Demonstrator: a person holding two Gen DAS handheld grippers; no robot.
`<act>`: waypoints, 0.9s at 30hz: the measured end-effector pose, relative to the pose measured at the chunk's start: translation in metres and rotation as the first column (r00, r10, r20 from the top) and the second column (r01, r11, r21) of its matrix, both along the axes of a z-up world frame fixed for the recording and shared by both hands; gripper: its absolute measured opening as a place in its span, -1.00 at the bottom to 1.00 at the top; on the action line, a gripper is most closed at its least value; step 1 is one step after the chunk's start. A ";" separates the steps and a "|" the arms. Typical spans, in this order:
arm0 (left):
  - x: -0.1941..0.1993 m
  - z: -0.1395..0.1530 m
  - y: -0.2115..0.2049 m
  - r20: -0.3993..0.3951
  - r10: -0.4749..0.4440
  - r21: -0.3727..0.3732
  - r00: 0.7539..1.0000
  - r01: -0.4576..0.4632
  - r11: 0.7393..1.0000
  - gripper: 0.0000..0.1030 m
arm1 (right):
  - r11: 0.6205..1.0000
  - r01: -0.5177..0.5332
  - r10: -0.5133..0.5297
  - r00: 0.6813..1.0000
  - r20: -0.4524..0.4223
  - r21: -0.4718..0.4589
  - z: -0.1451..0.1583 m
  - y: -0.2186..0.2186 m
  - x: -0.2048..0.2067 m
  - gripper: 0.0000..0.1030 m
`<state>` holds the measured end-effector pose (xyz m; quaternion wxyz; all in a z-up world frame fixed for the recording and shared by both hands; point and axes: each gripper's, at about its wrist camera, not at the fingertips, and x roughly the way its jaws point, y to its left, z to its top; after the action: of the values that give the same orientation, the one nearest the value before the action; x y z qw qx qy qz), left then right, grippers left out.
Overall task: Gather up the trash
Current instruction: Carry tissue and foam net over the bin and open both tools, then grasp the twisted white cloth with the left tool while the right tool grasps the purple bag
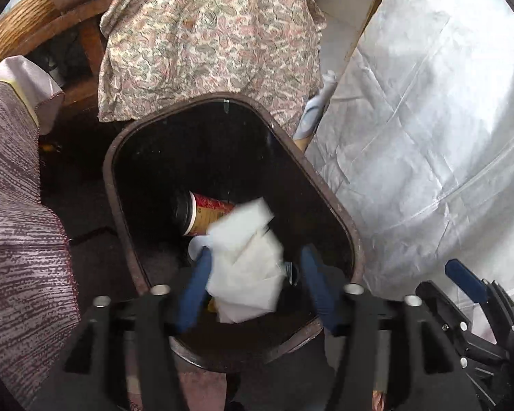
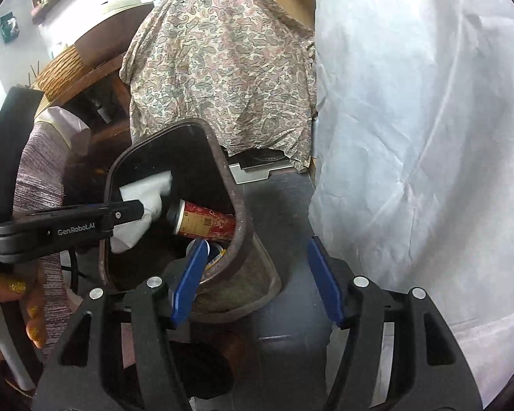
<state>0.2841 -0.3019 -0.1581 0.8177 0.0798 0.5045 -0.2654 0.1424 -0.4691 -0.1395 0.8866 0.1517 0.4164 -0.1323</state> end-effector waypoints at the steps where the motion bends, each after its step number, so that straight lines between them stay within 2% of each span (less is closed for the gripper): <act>1: -0.001 0.001 0.000 0.001 0.003 -0.005 1.000 -0.003 1.000 0.20 | 1.000 0.004 -0.004 1.000 0.002 -0.001 0.000 0.000 0.000 0.19; 8: -0.019 0.024 0.008 0.024 0.018 -0.057 1.000 -0.017 0.998 0.40 | 0.999 0.032 -0.032 0.999 0.023 0.006 0.007 -0.009 -0.006 0.26; 14: -0.037 0.060 0.024 0.061 0.032 -0.108 0.998 -0.026 0.994 0.53 | 0.999 0.028 -0.029 0.998 0.048 0.019 0.016 -0.007 -0.006 0.32; 20: -0.057 0.104 0.049 0.121 0.020 -0.166 0.992 0.000 0.986 0.70 | 0.999 -0.035 0.034 0.997 0.066 0.018 0.026 0.016 0.002 0.41; 27: -0.074 0.142 0.099 0.213 0.038 -0.132 0.976 -0.010 0.991 0.77 | 0.988 -0.152 0.151 0.985 0.082 0.008 0.042 0.060 0.015 0.42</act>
<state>0.2104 -0.2031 -0.0163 0.8742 0.0482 0.3954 -0.2776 0.1578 -0.4089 -0.0979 0.9092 0.1314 0.3913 -0.0554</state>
